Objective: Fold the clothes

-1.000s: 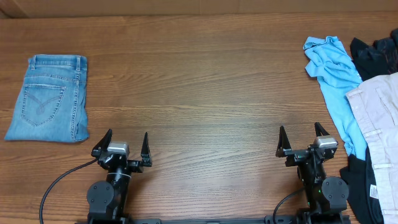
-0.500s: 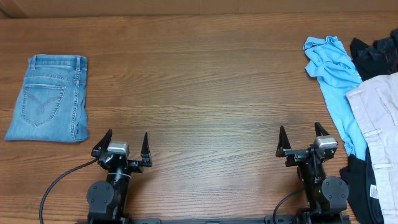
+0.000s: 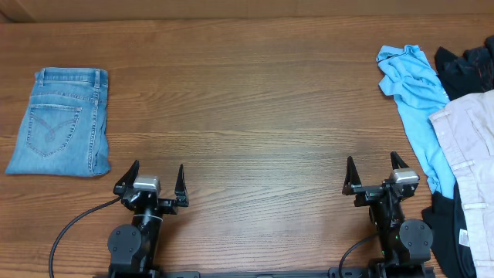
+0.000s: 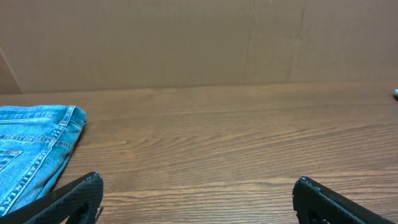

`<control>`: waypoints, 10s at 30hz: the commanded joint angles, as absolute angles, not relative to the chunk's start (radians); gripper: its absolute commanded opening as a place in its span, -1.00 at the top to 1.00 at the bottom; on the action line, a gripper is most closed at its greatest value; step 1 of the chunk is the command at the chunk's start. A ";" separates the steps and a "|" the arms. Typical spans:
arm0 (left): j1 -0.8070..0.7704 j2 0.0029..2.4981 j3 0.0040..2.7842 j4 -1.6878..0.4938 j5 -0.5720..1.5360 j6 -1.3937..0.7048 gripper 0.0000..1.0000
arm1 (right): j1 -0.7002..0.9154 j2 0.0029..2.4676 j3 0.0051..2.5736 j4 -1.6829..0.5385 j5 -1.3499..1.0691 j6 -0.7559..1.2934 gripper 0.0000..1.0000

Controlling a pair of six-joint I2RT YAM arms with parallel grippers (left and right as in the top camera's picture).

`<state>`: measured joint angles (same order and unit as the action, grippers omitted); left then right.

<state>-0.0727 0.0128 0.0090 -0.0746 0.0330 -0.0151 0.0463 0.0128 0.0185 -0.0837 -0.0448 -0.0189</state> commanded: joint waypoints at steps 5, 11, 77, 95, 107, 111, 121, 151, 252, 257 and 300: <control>-0.082 0.006 0.005 -0.075 0.034 -0.014 -1.00 | 0.044 0.003 0.008 -0.081 -0.039 -0.020 -1.00; -0.082 0.006 0.005 -0.074 0.035 -0.015 -1.00 | 0.044 0.003 0.008 -0.081 -0.039 -0.019 -1.00; -0.078 1.026 0.918 -0.625 0.105 -0.034 -1.00 | -0.322 1.864 1.083 -0.231 0.370 0.193 -0.78; -0.078 1.026 0.918 -0.624 0.105 -0.034 -1.00 | -0.395 1.948 1.082 -0.095 0.374 0.214 -0.15; -0.078 1.026 0.918 -0.624 0.105 -0.033 -1.00 | -0.395 1.826 1.093 -0.091 0.374 0.210 0.46; -0.078 1.026 0.918 -0.624 0.105 -0.033 -1.00 | -0.387 1.691 1.118 -0.126 0.373 0.204 0.67; -0.078 1.026 0.918 -0.624 0.105 -0.034 -1.00 | -0.168 1.379 1.119 -0.213 0.247 0.018 0.82; -0.079 1.027 0.918 -0.611 0.213 -0.034 -1.00 | 0.580 1.616 1.121 0.080 0.387 0.029 -1.00; -0.027 1.497 0.707 -0.863 0.418 -0.601 -1.00 | 0.384 1.255 1.121 -0.739 0.493 0.352 -1.00; 0.001 1.497 0.707 -0.858 0.418 -0.598 -1.00 | 0.384 1.255 1.121 -0.739 0.493 0.352 -1.00; -0.007 1.386 1.015 -1.114 0.585 -0.328 0.92 | 0.384 1.225 1.121 -0.805 0.469 0.369 -1.00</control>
<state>-0.0048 1.5185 0.8730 -1.0309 0.5999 -0.4717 0.3866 1.2655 1.1065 -0.7918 0.4702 0.3412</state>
